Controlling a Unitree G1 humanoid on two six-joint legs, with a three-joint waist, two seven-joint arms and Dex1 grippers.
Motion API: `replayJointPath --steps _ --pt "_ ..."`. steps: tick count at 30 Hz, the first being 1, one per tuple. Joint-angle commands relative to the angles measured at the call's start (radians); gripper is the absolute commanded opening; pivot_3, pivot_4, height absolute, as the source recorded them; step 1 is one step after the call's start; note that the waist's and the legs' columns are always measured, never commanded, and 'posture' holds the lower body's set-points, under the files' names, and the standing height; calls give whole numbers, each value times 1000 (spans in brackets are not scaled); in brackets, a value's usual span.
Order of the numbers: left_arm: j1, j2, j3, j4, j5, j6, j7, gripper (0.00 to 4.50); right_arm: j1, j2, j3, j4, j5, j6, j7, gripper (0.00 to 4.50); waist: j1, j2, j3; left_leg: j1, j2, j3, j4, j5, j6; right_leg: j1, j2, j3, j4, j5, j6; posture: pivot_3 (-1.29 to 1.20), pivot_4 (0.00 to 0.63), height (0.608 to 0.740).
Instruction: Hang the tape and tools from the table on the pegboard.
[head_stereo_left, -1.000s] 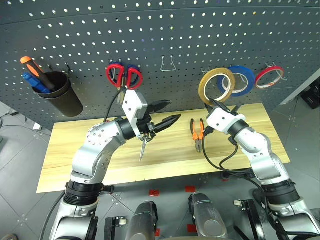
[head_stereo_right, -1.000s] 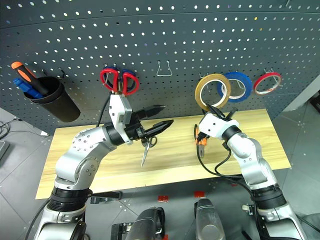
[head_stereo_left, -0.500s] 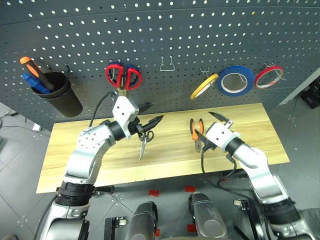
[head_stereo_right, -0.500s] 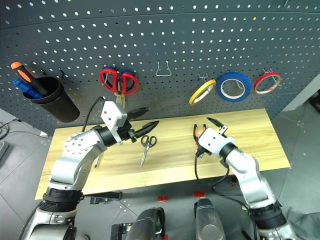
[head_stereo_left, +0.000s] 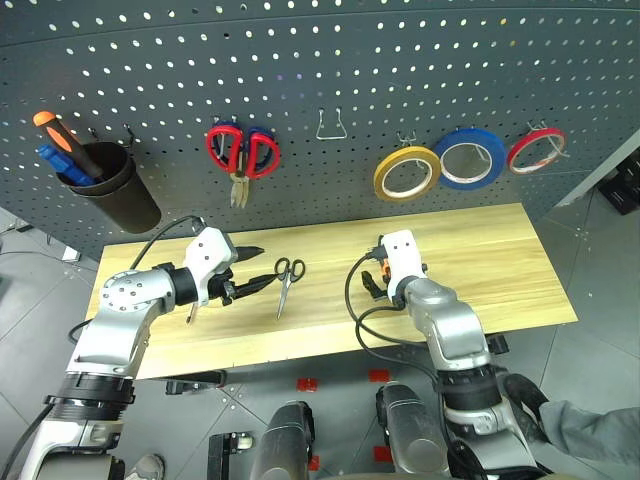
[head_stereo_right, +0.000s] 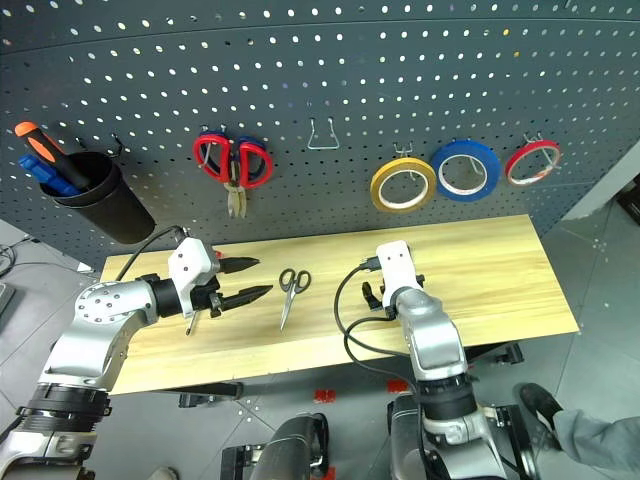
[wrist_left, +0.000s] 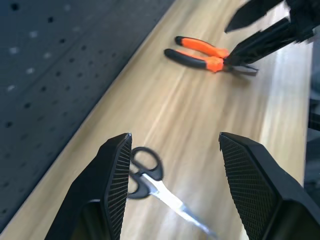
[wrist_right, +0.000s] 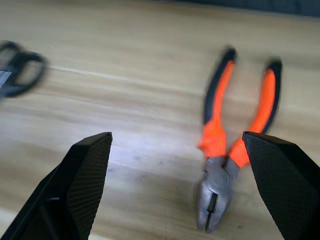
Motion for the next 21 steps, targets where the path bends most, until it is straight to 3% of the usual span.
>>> replayJointPath --steps 1,12,21 --pt "-20 13 25 -9 -5 -11 -6 2926 -81 13 -58 146 32 -91 -65 4458 -7 0 0 0 0 0 0 0 0 0 0 0 0 0 0 -261 273 740" --pt "-23 8 24 -28 -3 6 -2 2926 -291 -8 -136 610 102 -305 -152 4458 -58 0 0 0 0 3 -1 0 0 -1 1 0 2 0 0 -226 266 740" --pt "-14 5 27 -48 -14 27 -3 2926 -352 -29 -141 811 130 -345 -145 4458 -60 0 0 1 1 3 -1 0 0 0 1 0 2 0 0 -226 271 740"
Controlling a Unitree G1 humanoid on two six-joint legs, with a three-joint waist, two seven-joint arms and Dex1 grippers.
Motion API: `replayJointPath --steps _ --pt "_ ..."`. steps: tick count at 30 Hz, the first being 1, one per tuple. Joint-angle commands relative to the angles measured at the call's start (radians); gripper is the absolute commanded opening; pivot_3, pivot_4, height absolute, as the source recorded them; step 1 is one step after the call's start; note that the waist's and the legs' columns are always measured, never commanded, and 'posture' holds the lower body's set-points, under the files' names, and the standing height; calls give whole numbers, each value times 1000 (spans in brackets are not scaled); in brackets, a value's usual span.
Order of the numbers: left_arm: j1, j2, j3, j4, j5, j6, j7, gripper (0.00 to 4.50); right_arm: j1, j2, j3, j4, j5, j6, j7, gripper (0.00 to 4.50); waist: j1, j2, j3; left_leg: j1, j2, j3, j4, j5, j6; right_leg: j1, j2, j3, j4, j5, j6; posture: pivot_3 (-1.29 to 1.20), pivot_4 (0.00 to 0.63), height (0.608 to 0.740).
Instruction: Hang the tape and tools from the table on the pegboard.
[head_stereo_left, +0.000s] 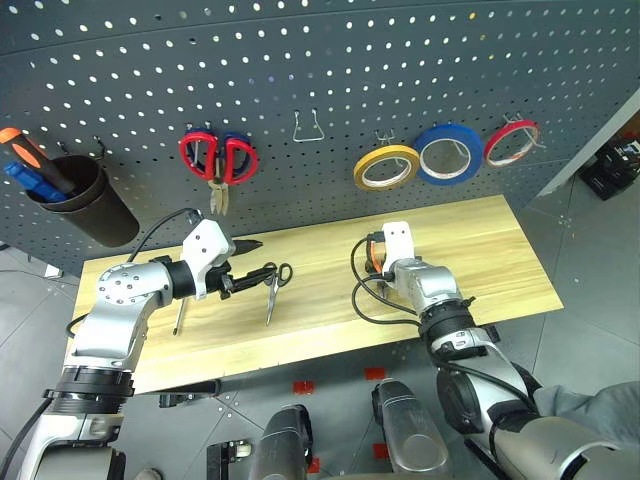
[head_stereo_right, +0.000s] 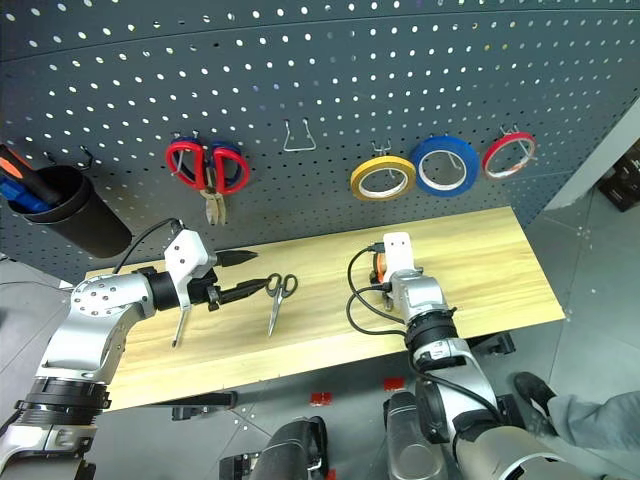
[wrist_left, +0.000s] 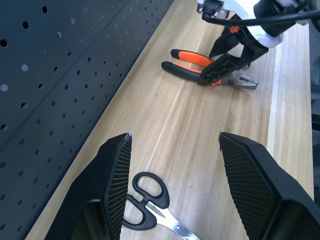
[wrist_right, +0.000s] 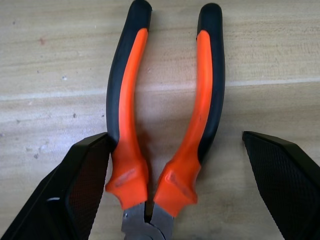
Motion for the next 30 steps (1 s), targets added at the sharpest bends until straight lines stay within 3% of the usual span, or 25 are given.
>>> replayJointPath --steps 1,3,8,9,11,22,26,30 --pt "8 4 19 -41 -17 9 -4 2926 -7 -5 18 89 3 -37 0 4458 -1 0 0 0 0 0 0 0 0 0 0 0 0 0 0 -226 271 740" --pt "12 2 20 -46 -25 19 -7 2926 -15 -9 21 121 5 -50 1 4285 -2 -1 -1 1 0 0 0 0 0 0 0 0 0 0 0 -226 271 740" --pt "44 0 40 -76 -63 50 -13 2926 -10 -17 65 120 -11 -66 18 2918 -3 -2 -1 1 1 0 0 0 0 1 0 0 0 0 0 -227 272 740" --pt "50 -1 44 -84 -72 55 -12 2926 1 -15 78 89 -15 -59 23 2816 -3 -2 -1 1 2 0 0 0 0 1 0 0 0 0 0 -227 272 740" --pt "63 -2 53 -103 -87 66 -7 2926 39 -20 123 -11 -32 -45 44 2816 -3 -2 -1 1 2 0 0 0 0 1 0 0 0 0 0 -225 271 740" --pt "169 -69 189 -306 -256 167 93 2926 579 -200 416 -1140 -42 128 265 2816 19 -2 -1 -1 1 1 0 0 1 -2 0 4 0 0 0 -232 270 740" --pt "209 -71 251 -371 -286 199 153 2926 598 -205 443 -1365 -62 -31 243 2816 18 -2 -1 0 1 4 0 -3 4 -4 1 9 1 0 0 -236 277 740" --pt "223 -80 305 -429 -316 222 223 2926 463 -153 417 -1371 -70 -168 208 2816 18 -3 -1 1 2 6 0 -3 5 -4 1 11 1 0 0 -224 277 740"
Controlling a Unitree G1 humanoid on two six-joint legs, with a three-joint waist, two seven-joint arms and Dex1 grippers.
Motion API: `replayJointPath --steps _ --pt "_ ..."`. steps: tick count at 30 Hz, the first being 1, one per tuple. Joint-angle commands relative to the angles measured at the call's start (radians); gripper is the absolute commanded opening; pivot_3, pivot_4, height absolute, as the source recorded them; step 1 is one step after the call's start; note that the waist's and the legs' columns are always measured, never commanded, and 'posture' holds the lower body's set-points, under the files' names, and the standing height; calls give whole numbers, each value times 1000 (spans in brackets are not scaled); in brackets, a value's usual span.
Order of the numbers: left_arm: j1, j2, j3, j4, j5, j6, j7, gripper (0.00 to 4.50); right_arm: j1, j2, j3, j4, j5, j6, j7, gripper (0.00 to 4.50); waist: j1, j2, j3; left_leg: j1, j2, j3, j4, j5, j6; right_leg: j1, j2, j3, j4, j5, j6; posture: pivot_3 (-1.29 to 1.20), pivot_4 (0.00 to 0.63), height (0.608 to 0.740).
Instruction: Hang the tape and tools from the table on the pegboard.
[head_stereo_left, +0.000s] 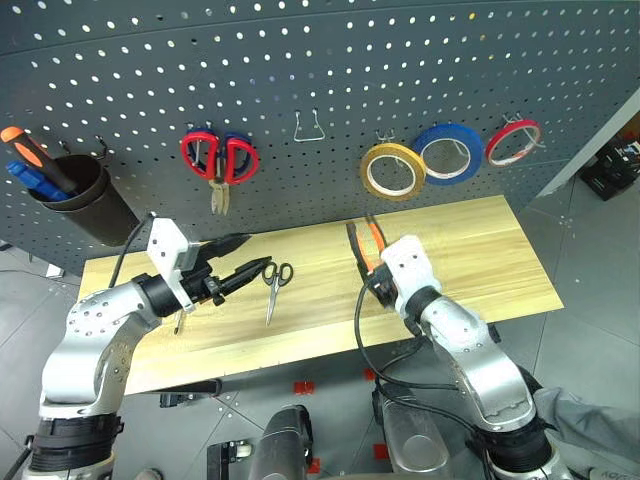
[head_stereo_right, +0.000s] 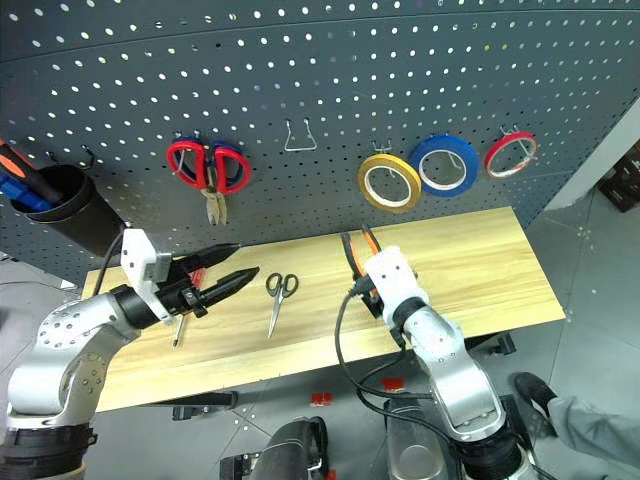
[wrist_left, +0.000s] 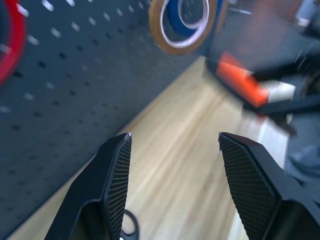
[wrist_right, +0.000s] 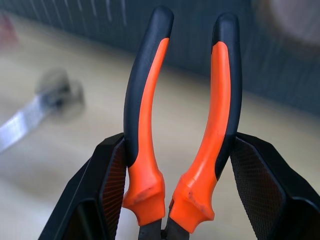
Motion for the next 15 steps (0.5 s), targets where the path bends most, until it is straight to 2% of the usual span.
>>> replayJointPath --steps 1,8,15 --pt "8 -11 66 -86 -45 18 63 2926 -149 49 -24 -25 -12 -157 -34 2816 1 0 0 0 0 0 0 0 0 0 0 0 0 0 0 -219 276 740" --pt "-17 -49 111 -141 -86 65 200 2926 -529 162 -98 353 7 -427 -91 2816 0 -1 0 1 0 1 0 2 -4 0 0 1 0 0 0 -180 269 740" --pt "-47 -27 94 -157 -83 114 245 2926 -751 225 -135 706 9 -678 -128 2815 -3 -1 0 0 0 5 0 2 -4 -3 0 3 1 0 0 -154 265 740"
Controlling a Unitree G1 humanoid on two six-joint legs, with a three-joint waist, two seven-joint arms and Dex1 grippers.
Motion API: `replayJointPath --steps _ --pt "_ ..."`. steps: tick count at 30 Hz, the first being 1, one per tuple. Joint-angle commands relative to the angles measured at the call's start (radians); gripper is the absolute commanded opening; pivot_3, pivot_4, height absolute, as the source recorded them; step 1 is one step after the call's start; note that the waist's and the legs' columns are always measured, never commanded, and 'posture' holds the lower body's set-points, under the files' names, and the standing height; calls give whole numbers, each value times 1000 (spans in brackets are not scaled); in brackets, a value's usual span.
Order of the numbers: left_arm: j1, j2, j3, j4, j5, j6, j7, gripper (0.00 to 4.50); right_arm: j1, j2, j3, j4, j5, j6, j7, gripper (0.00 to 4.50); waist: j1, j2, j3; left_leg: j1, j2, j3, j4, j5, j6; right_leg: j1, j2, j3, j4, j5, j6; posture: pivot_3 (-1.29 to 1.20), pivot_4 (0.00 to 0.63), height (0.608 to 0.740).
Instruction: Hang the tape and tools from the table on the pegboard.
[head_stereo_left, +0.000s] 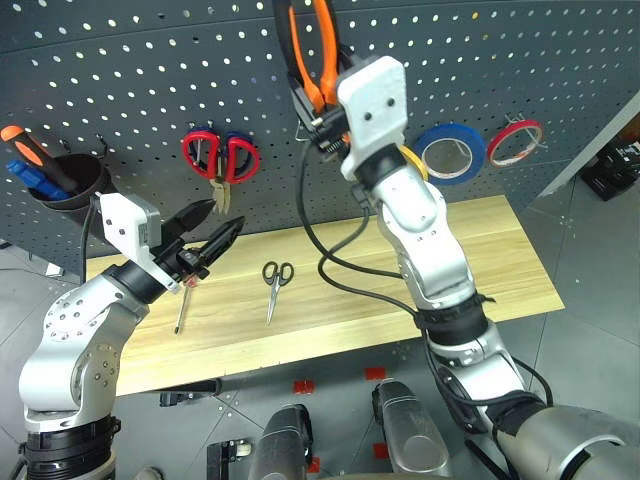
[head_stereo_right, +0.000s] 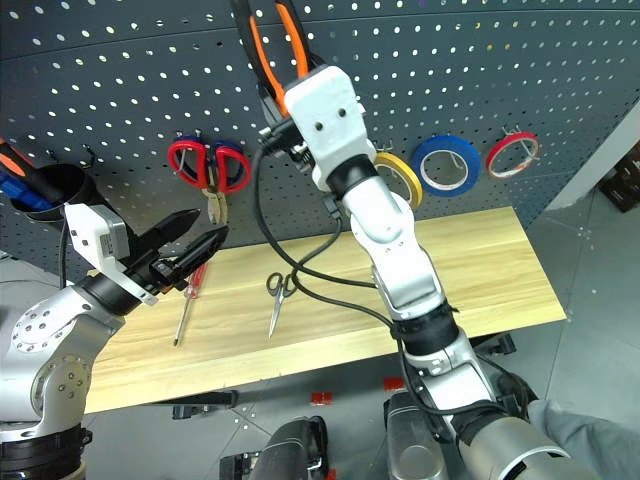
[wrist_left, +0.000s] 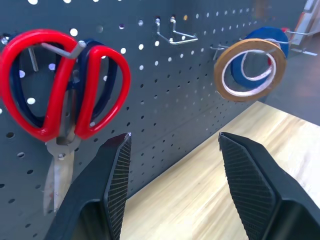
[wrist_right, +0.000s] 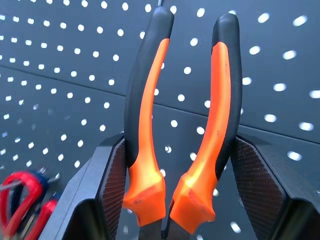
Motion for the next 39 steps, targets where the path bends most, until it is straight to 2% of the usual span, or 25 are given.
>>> replayJointPath --steps 1,6,14,20,26,39 --pt "-29 16 1 -54 -14 24 25 2926 -108 25 -28 101 5 -160 -24 2815 0 0 0 0 0 0 0 0 0 0 0 0 0 0 0 -154 265 740" --pt "-68 2 -45 -64 4 44 53 2926 -226 37 -54 310 0 -300 -49 2815 0 0 0 0 0 1 0 0 0 0 0 1 0 0 0 -138 263 740" --pt "-142 -37 -116 -21 46 22 97 2926 -313 4 -55 760 -78 -557 -151 2815 2 0 0 0 0 3 0 0 0 -1 0 2 1 0 0 -120 262 740" --pt "-174 -63 -144 5 79 3 99 2926 -345 -20 -75 947 -99 -628 -206 2815 1 0 0 1 1 4 1 0 0 -1 0 2 1 0 0 -110 267 740" --pt "-175 -74 -149 21 95 -9 95 2926 -287 -14 -73 935 -97 -627 -198 2815 6 0 0 1 0 5 1 0 0 0 0 3 1 1 1 -126 274 740" --pt "-158 -99 -170 79 173 -24 117 2926 -123 -1 -75 693 -66 -483 -123 2815 14 -1 0 1 0 4 1 0 0 0 -1 2 0 1 1 -147 279 740"
